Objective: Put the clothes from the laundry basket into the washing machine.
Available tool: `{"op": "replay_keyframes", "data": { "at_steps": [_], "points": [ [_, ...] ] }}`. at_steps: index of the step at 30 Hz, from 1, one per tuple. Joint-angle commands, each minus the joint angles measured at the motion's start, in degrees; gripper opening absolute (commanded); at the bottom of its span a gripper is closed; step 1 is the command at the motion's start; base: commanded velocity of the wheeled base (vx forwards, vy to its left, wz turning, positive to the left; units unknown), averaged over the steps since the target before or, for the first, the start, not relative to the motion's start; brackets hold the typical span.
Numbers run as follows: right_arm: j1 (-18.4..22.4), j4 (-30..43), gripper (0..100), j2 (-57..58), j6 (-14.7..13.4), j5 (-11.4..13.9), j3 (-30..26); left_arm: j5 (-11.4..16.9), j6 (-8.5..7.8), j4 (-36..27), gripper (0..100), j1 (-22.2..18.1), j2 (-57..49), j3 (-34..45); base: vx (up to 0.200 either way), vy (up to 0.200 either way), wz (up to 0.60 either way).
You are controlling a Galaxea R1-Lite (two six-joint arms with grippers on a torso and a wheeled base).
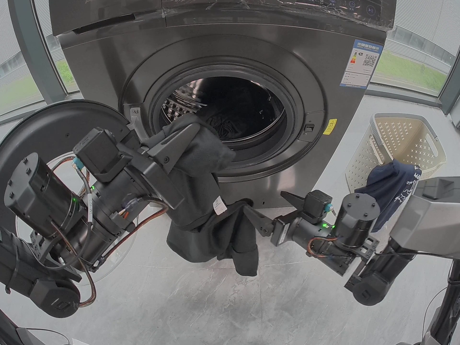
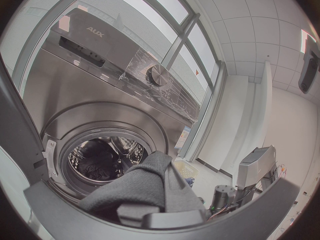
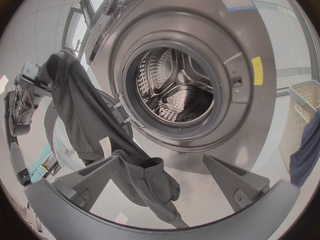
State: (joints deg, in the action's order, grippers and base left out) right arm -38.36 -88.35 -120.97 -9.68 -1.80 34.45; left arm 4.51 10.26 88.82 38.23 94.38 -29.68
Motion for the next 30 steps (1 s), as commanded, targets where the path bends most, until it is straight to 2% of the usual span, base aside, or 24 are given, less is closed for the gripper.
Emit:
{"op": "replay_keyframes", "data": {
  "at_steps": [1, 6, 14, 19, 24, 30],
  "points": [
    [-2.7, -0.1, 100, -9.6, 0.5, 0.0, 8.1, -0.1, -0.07, 0.0, 0, 1.3, -0.5, -0.4, 0.0, 0.0, 0.0],
    [-3.0, -0.1, 100, -14.5, 1.0, 0.0, 12.9, -0.1, 0.02, 0.0, 0, 1.2, -0.6, -1.0, 0.0, 0.0, 0.0],
    [-3.7, -0.1, 100, -19.4, 0.8, -0.3, 12.6, -0.5, 0.02, 0.0, 0, 1.0, -0.6, -1.5, 0.0, 0.0, 0.0],
    [-3.9, -0.1, 100, -17.6, 0.7, -0.3, 12.7, -0.3, 0.02, 0.0, 0, 0.9, -0.2, -1.5, 0.0, 0.0, 0.0],
    [-6.1, -0.1, 100, -13.7, 0.7, -0.4, 10.9, -0.5, 0.02, 0.0, 0, 0.9, 0.2, -1.3, 0.0, 0.0, 0.0],
    [-7.9, -0.1, 100, -13.4, 1.2, -0.5, 12.3, -0.5, 0.02, 0.0, 0, 0.9, 0.3, -1.5, 0.0, 0.0, 0.0]
  ]
}}
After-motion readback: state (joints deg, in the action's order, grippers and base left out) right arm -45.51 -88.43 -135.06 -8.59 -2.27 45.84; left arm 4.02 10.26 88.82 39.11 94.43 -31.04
